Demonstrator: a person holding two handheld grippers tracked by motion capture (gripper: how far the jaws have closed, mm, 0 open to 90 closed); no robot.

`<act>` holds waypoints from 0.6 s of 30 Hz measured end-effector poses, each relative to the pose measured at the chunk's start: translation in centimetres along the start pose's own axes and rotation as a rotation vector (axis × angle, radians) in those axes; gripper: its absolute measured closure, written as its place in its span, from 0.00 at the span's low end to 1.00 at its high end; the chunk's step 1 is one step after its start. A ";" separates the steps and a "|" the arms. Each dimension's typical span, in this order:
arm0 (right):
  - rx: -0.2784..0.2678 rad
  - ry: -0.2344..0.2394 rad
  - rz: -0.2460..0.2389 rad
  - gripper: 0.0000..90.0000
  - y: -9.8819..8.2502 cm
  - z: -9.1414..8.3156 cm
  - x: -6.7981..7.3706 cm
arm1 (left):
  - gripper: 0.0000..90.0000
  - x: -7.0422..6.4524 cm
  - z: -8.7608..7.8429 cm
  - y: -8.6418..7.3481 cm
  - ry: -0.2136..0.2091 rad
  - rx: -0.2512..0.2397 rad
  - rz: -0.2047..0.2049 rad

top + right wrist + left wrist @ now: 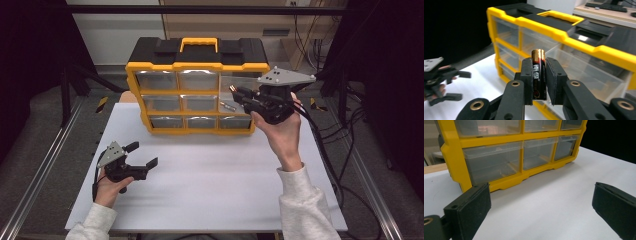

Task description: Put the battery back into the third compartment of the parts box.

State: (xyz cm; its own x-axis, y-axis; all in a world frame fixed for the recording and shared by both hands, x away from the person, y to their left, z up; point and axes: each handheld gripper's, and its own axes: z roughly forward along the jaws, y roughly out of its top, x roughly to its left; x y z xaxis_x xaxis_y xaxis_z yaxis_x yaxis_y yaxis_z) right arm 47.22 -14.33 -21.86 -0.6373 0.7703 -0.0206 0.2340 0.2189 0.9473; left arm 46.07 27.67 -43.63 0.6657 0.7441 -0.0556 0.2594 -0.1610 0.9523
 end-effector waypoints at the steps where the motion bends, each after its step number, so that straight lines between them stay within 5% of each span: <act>1: 0.003 -0.008 0.003 0.86 0.1 0.1 -0.3 | 0.02 0.0 0.0 0.0 0.000 0.000 0.002; 18: 0.065 -0.135 0.013 0.86 0.9 2.8 -3.8 | 0.02 0.0 0.0 0.0 -0.001 0.000 -0.003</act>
State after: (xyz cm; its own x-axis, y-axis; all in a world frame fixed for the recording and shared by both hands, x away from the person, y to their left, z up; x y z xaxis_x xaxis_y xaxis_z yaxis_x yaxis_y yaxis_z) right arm 51.90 -15.45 -21.83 -0.5306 0.8458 -0.0552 0.2915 0.2432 0.9251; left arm 46.11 27.67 -43.67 0.6658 0.7438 -0.0590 0.2616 -0.1586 0.9521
